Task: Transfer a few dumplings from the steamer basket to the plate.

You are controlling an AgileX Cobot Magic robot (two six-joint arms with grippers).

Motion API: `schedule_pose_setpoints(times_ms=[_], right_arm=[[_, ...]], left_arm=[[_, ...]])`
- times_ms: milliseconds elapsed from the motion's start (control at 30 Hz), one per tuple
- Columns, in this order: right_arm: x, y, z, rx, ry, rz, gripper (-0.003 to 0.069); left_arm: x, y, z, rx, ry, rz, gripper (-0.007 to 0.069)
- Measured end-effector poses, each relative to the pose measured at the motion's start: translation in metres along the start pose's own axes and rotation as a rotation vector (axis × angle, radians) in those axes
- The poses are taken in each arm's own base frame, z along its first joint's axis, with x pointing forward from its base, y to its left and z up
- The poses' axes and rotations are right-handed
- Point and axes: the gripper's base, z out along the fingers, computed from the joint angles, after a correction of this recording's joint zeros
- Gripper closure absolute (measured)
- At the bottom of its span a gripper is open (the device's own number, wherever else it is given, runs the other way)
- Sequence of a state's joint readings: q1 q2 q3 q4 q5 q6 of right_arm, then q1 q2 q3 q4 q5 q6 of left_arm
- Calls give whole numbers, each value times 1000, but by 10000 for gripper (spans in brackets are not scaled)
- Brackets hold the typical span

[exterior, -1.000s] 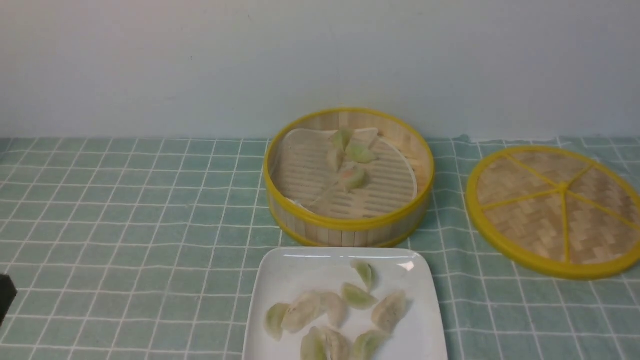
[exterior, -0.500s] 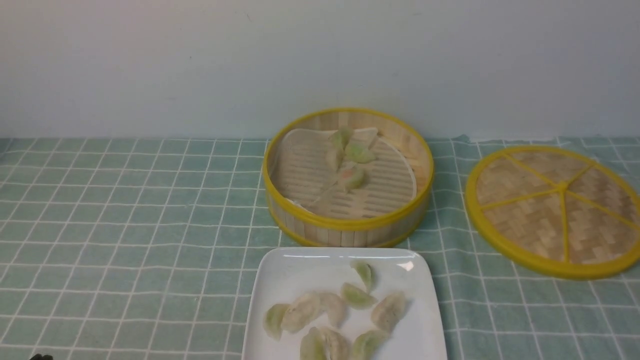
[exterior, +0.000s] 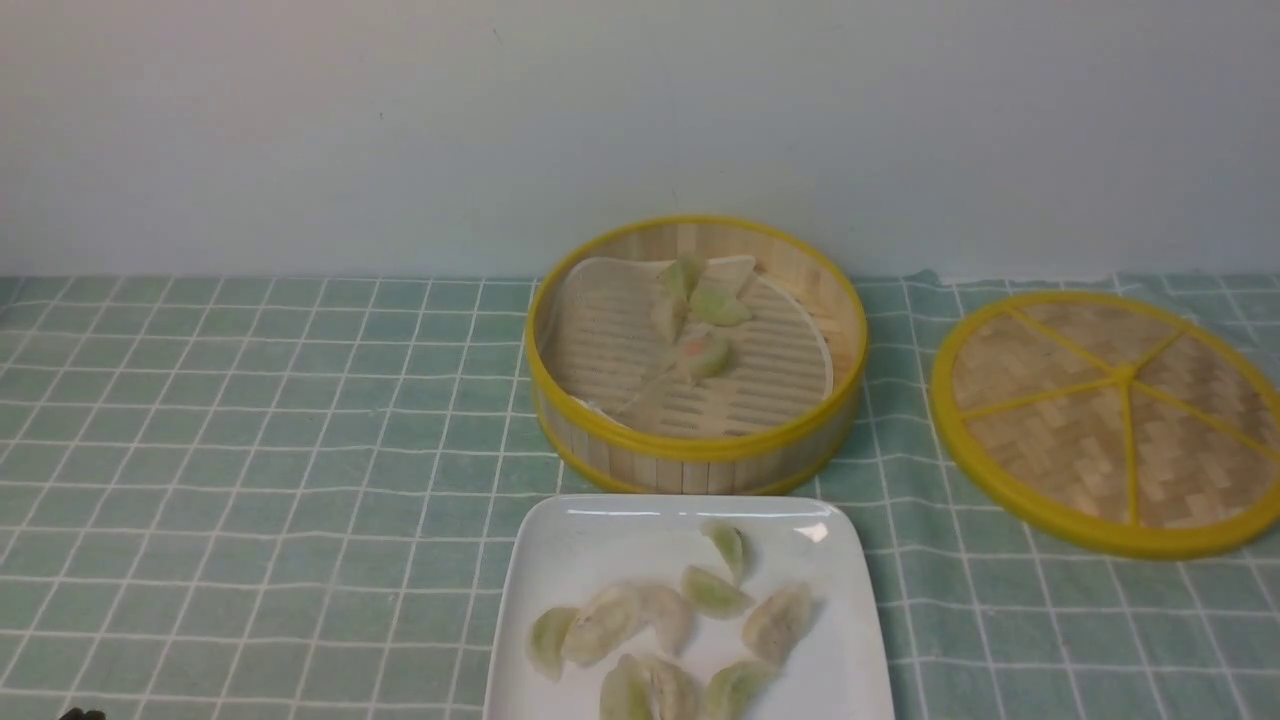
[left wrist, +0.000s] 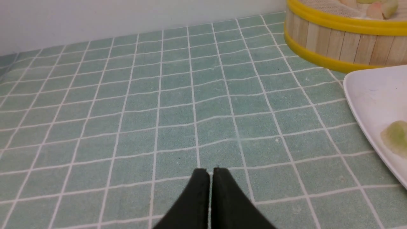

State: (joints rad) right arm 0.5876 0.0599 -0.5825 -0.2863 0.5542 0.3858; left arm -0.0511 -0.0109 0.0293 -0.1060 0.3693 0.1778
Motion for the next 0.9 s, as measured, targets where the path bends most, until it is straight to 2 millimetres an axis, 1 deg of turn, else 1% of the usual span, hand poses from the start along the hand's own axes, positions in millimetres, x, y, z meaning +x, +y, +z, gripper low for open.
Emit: schedule_pose_setpoints(times_ms=[500, 600, 767, 900], right_arm=[[0, 1, 0, -8, -3, 12, 672], [-1, 6, 0, -66, -5, 44, 672], [-2, 14, -1, -153, -25, 5, 672], [1, 15, -1, -168, -41, 0, 672]], left_arm=[[0, 0, 0, 0, 0, 1, 631], [0, 0, 0, 0, 0, 0, 631], [0, 0, 0, 0, 1, 0, 631], [0, 0, 0, 0, 2, 0, 631]])
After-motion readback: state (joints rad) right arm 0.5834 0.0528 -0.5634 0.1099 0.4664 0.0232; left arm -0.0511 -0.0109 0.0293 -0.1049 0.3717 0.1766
